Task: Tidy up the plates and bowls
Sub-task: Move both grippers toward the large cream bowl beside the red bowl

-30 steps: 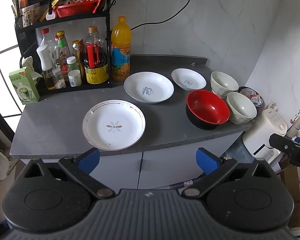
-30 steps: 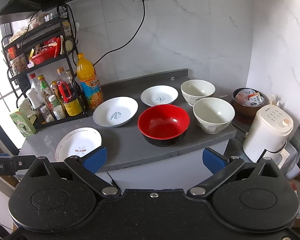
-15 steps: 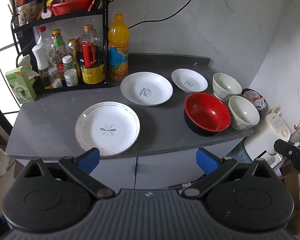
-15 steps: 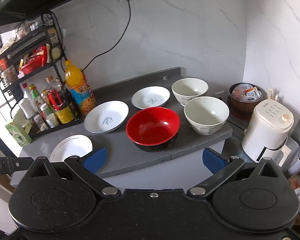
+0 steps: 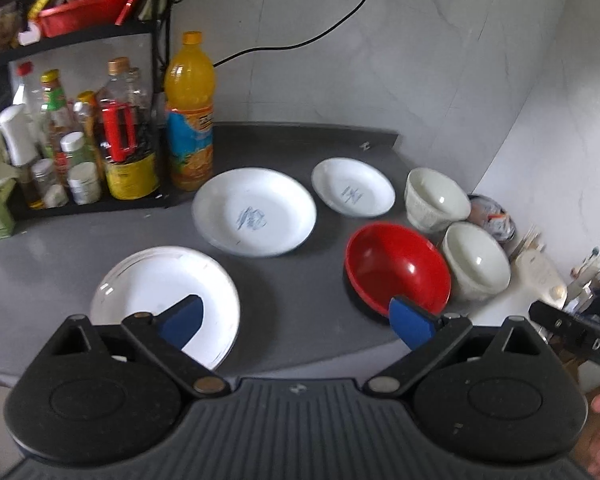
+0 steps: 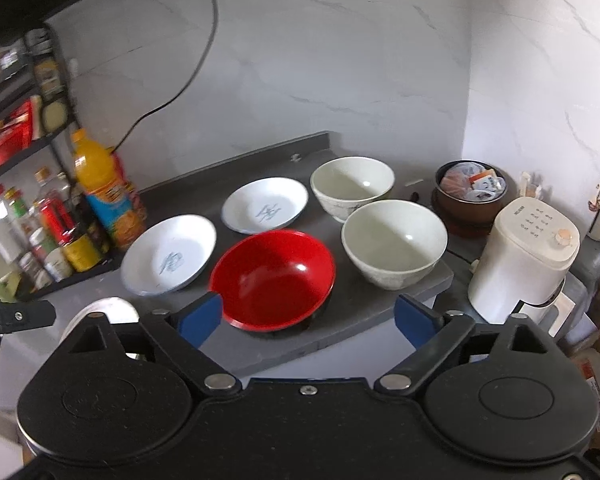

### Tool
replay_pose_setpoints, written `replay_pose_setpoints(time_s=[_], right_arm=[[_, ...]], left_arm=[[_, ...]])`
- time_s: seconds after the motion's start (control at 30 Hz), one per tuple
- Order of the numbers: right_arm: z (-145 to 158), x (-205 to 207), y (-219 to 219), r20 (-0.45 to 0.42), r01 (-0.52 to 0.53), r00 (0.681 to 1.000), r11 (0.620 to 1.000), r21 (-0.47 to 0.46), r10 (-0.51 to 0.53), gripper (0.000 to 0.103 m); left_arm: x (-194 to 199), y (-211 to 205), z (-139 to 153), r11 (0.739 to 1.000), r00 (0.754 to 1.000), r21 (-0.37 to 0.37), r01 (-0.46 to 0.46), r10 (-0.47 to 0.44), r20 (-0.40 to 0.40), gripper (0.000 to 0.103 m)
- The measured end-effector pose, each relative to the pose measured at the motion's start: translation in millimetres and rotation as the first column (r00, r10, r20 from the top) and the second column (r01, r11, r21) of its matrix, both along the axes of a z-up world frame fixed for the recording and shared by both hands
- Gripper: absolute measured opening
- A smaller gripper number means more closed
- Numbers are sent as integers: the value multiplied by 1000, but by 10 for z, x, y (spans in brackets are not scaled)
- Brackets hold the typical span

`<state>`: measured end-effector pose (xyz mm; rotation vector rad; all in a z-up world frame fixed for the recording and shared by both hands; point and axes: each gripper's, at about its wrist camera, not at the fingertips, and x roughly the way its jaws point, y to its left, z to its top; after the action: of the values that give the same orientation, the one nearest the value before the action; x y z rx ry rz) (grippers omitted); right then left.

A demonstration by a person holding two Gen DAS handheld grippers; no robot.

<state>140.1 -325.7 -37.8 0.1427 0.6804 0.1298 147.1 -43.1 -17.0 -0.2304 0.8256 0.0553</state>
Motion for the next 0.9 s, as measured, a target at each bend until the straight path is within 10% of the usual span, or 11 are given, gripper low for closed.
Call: replay_pose_setpoints(time_s=[0.43, 0.9], right_arm=[[-299, 614, -132, -59, 161, 985, 987, -11, -161, 61], [-628, 1147, -524, -134, 112, 985, 994, 3, -111, 38]], left_arm=[[857, -139, -179, 989, 989, 6, 149, -149, -15, 90], [1386, -695, -415, 987, 985, -6, 161, -161, -62, 74]])
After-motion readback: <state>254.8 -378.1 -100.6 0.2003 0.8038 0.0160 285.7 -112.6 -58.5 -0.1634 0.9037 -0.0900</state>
